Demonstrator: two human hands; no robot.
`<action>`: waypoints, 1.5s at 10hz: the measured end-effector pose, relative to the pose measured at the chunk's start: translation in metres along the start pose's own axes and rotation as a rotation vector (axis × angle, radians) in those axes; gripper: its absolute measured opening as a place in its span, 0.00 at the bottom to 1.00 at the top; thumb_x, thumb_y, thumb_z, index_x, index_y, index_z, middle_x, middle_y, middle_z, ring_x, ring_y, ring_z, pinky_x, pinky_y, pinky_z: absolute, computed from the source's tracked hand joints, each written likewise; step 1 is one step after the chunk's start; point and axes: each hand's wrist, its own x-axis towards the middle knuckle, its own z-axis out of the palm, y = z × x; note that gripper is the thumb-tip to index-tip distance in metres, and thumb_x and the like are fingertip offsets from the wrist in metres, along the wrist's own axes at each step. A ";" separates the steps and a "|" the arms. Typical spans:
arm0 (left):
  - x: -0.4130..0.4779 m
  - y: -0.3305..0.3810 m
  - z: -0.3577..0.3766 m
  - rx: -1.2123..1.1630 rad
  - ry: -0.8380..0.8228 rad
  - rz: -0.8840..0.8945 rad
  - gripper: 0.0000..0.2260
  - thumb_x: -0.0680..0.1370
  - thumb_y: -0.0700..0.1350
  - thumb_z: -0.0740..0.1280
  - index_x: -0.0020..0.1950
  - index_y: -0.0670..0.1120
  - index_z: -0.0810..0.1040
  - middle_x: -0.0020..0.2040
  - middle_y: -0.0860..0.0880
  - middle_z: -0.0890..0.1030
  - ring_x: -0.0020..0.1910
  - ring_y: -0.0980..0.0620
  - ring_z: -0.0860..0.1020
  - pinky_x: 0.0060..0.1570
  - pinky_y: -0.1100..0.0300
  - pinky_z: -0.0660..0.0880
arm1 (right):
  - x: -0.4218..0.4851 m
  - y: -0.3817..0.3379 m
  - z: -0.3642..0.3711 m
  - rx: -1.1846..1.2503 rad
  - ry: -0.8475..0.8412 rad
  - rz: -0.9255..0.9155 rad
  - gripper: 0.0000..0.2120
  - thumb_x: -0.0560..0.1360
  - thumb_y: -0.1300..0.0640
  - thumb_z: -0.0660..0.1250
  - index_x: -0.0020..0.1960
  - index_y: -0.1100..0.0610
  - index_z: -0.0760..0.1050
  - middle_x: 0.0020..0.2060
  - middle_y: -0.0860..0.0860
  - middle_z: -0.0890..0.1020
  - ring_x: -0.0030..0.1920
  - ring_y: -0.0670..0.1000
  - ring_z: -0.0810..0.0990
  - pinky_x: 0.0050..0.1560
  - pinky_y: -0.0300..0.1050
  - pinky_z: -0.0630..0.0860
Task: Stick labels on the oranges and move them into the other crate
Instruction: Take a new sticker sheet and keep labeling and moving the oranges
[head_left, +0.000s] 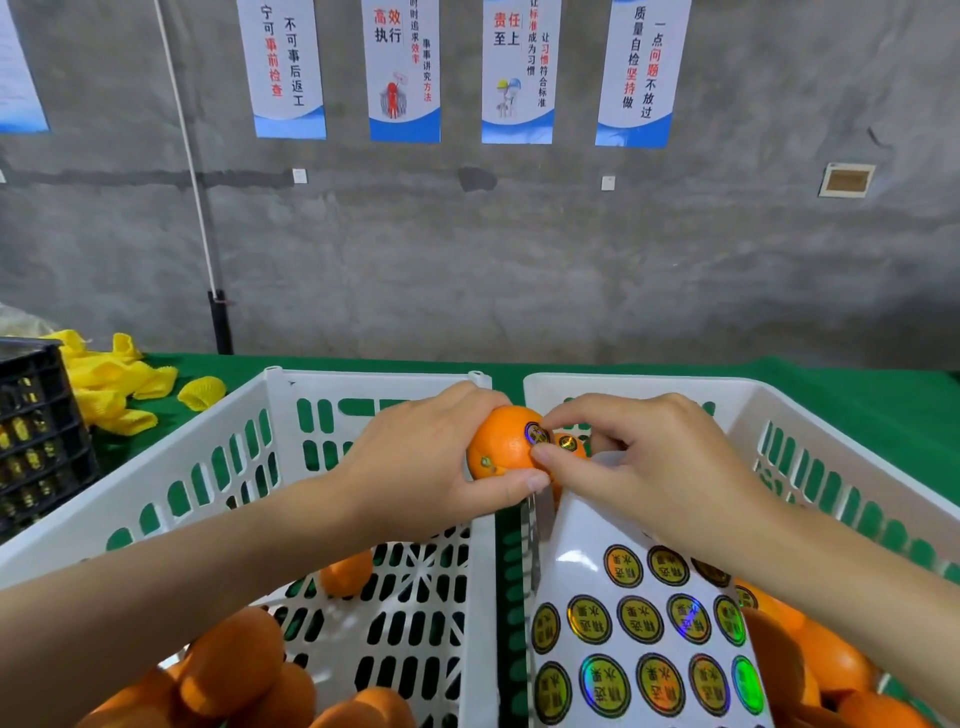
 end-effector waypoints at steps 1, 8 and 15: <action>0.000 0.000 0.001 -0.012 0.000 0.004 0.30 0.70 0.77 0.53 0.65 0.61 0.68 0.52 0.62 0.72 0.46 0.59 0.75 0.45 0.60 0.74 | 0.001 0.004 0.001 0.047 -0.034 0.015 0.17 0.70 0.40 0.66 0.55 0.44 0.84 0.20 0.38 0.68 0.28 0.40 0.72 0.33 0.37 0.67; -0.002 0.016 -0.004 -0.356 -0.002 -0.062 0.26 0.74 0.64 0.69 0.62 0.82 0.56 0.58 0.79 0.66 0.58 0.75 0.69 0.47 0.77 0.69 | 0.009 0.006 -0.009 0.360 0.234 -0.003 0.17 0.74 0.43 0.60 0.40 0.52 0.83 0.22 0.50 0.71 0.25 0.48 0.67 0.28 0.39 0.63; 0.008 0.038 -0.012 -1.357 -0.169 -0.469 0.16 0.84 0.48 0.59 0.70 0.43 0.71 0.53 0.37 0.85 0.44 0.38 0.81 0.41 0.54 0.81 | 0.017 0.036 -0.005 0.114 0.306 0.259 0.18 0.78 0.49 0.64 0.30 0.48 0.75 0.19 0.48 0.70 0.23 0.47 0.66 0.31 0.44 0.69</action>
